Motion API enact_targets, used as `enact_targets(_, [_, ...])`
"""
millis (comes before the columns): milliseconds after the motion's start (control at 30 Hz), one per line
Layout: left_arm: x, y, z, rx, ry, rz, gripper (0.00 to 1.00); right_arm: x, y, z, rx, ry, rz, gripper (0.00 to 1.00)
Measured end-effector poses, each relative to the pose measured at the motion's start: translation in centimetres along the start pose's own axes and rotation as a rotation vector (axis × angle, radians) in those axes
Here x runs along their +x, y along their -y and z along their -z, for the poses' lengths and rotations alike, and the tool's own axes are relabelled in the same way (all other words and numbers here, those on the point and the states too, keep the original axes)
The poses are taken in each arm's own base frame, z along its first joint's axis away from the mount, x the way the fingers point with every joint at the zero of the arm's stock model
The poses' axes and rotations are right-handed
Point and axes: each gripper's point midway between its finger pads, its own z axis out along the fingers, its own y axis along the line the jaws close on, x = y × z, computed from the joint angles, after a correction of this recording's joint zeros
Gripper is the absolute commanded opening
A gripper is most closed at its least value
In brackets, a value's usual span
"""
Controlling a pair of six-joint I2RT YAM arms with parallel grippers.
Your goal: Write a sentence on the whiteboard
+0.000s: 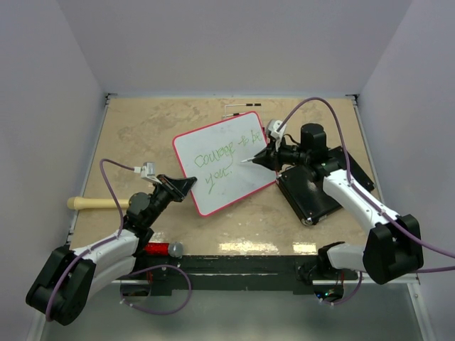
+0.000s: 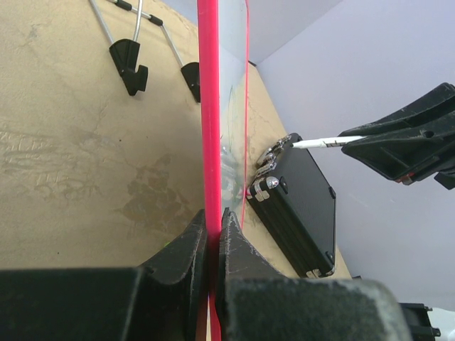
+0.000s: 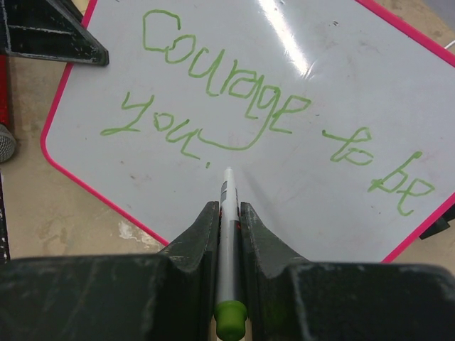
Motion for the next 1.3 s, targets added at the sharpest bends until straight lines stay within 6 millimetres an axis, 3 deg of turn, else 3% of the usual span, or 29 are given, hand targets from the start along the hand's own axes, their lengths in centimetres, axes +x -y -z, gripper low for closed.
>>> enact_targets(1300, [0.1, 0.0, 0.0, 0.0, -0.002, 0.001, 0.0, 0.2, -1.3, 0.2, -0.028, 0.055, -0.002, 0.0])
